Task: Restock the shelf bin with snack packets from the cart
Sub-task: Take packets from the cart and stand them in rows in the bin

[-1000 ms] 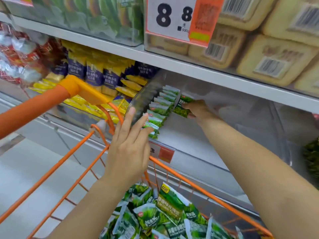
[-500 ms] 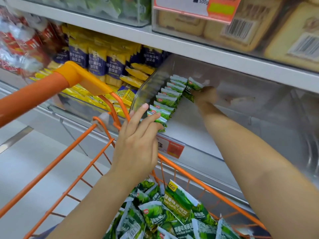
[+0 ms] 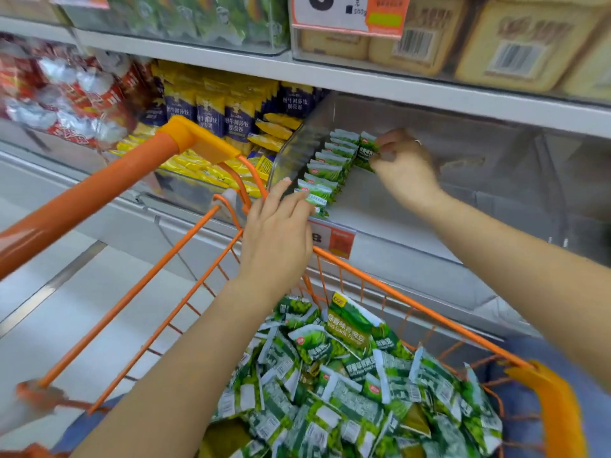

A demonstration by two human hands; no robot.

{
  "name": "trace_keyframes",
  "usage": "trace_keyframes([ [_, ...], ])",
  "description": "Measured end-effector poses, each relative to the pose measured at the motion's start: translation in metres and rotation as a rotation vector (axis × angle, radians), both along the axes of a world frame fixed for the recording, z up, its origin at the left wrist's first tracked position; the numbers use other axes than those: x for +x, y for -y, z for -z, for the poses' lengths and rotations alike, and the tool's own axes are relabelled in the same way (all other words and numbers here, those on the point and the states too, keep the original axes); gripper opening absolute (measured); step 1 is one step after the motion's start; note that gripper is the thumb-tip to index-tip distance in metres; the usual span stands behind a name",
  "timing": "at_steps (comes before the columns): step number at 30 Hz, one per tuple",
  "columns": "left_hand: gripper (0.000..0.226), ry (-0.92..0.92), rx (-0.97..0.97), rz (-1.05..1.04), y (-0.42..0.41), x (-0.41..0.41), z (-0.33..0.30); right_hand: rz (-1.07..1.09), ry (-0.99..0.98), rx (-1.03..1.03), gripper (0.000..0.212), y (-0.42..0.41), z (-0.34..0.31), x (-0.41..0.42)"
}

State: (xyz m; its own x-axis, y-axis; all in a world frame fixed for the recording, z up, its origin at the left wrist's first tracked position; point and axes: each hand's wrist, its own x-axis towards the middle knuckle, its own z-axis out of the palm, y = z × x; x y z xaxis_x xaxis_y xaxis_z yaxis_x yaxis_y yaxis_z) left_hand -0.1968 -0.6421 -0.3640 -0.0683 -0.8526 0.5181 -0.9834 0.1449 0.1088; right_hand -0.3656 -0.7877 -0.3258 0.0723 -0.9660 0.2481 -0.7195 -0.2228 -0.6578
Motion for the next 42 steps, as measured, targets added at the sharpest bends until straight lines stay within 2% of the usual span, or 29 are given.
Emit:
trace_keyframes([
  [3, 0.035, 0.132, -0.061, -0.086, -0.019, -0.008, -0.028, -0.235, 0.018, -0.127, 0.016, -0.087, -0.022, -0.016],
  [5, 0.025, 0.068, -0.028, -0.08, -0.042, -0.019, -0.042, -0.321, -0.008, -0.193, 0.011, -0.134, -0.021, -0.032],
  [7, 0.024, -0.082, 0.283, -0.079, -0.064, -0.029, -0.044, -0.336, -0.086, -0.212, 0.017, -0.161, -0.008, -0.043],
  [9, 0.028, -0.084, 0.679, -0.123, -0.072, -0.03, -0.031, -0.353, -0.141, -0.149, 0.023, -0.172, 0.009, -0.049],
  [10, 0.029, -0.057, 0.811, -0.108, -0.072, -0.028, -0.023, -0.366, -0.18, -0.106, 0.024, -0.173, 0.017, -0.05],
  [12, 0.029, -0.008, 0.977, -0.07, -0.069, -0.024, -0.011, -0.415, -0.261, -0.053, 0.024, -0.172, 0.027, -0.052],
  [14, 0.042, 0.042, 1.042, -0.05, -0.067, -0.022, 0.004, -0.437, -0.249, -0.04, 0.024, -0.171, 0.029, -0.053],
  [16, 0.037, -0.013, 1.023, -0.038, -0.068, -0.019, 0.014, -0.443, -0.238, -0.049, 0.024, -0.171, 0.028, -0.053],
  [18, 0.021, -0.238, 0.968, 0.015, -0.07, -0.013, 0.015, -0.45, -0.235, -0.052, 0.024, -0.172, 0.027, -0.053],
  [20, 0.017, -0.46, 0.907, 0.073, -0.073, -0.007, 0.004, -0.456, -0.201, -0.036, 0.026, -0.173, 0.025, -0.054],
  [22, 0.013, -0.603, 0.864, 0.133, -0.081, -0.006, -0.016, -0.474, -0.181, -0.036, 0.04, -0.174, 0.025, -0.056],
  [25, 0.011, -0.77, 0.737, 0.23, -0.093, -0.015, -0.046, -0.569, -0.194, -0.148, 0.072, -0.177, 0.028, -0.057],
  [27, 0.01, -0.862, 0.631, 0.269, -0.1, -0.022, -0.059, -0.626, -0.208, -0.174, 0.079, -0.181, 0.029, -0.056],
  [31, 0.01, -0.979, 0.465, 0.255, -0.107, -0.031, -0.063, -0.658, -0.156, -0.191, 0.078, -0.193, 0.028, -0.049],
  [34, 0.007, -1.041, 0.473, 0.266, -0.11, -0.029, -0.065, -0.59, -0.082, -0.176, 0.059, -0.197, 0.028, -0.047],
  [36, 0.01, -1.006, 0.523, 0.306, -0.11, -0.03, -0.066, -0.565, -0.092, -0.218, 0.047, -0.197, 0.03, -0.051],
  [40, 0.007, -0.86, 0.514, 0.358, -0.103, -0.04, -0.063, -0.585, -0.146, -0.235, 0.05, -0.197, 0.034, -0.053],
  [42, 0.009, -0.875, 0.473, 0.356, -0.096, -0.041, -0.062, -0.581, -0.119, -0.231, 0.048, -0.196, 0.032, -0.053],
])
